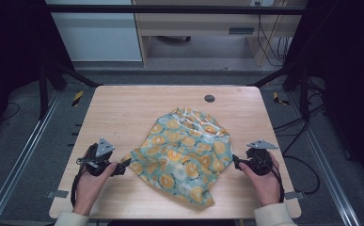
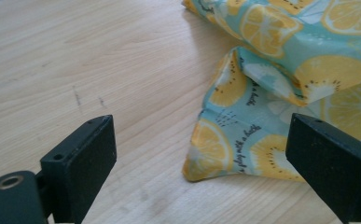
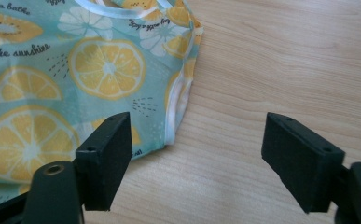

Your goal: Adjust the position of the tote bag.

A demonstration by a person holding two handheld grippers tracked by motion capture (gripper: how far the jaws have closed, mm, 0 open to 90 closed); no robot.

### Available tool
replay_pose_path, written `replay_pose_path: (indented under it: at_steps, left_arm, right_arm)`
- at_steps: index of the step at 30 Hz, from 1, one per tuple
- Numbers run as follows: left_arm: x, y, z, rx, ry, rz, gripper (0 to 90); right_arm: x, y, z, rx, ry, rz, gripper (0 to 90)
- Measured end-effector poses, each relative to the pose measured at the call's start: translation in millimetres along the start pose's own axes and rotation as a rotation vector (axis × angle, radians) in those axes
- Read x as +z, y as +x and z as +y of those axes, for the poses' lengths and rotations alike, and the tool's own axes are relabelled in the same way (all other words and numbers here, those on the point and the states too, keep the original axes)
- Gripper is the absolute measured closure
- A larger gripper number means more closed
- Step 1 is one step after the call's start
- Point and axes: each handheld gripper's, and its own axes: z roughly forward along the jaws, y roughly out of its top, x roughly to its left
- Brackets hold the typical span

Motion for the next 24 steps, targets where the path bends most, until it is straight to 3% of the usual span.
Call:
replay_pose_path:
  at_steps: [3,12,14,24]
  left_arm:
    - [-1.2,-5.9,2.6,0.0,0.01,-0.006,8.7]
    - [-1.3,-17.0,28.0,0.046,-0.036,-0.006,8.1]
    - [-0.8,-17.3,34.6,0.052,-0.047,-0.008,8.1]
    - [3.0,-15.5,80.7,0.105,-0.03,-0.024,7.5]
  right_arm:
    - [1.6,0.8,1.0,-0.005,0.009,0.013,29.5]
    - [-2.4,7.3,11.8,-0.063,-0.002,0.041,38.7]
    - [1.1,9.6,16.2,-0.077,0.016,0.056,41.0]
    - [4.0,6.3,51.5,-0.133,0.06,0.108,46.1]
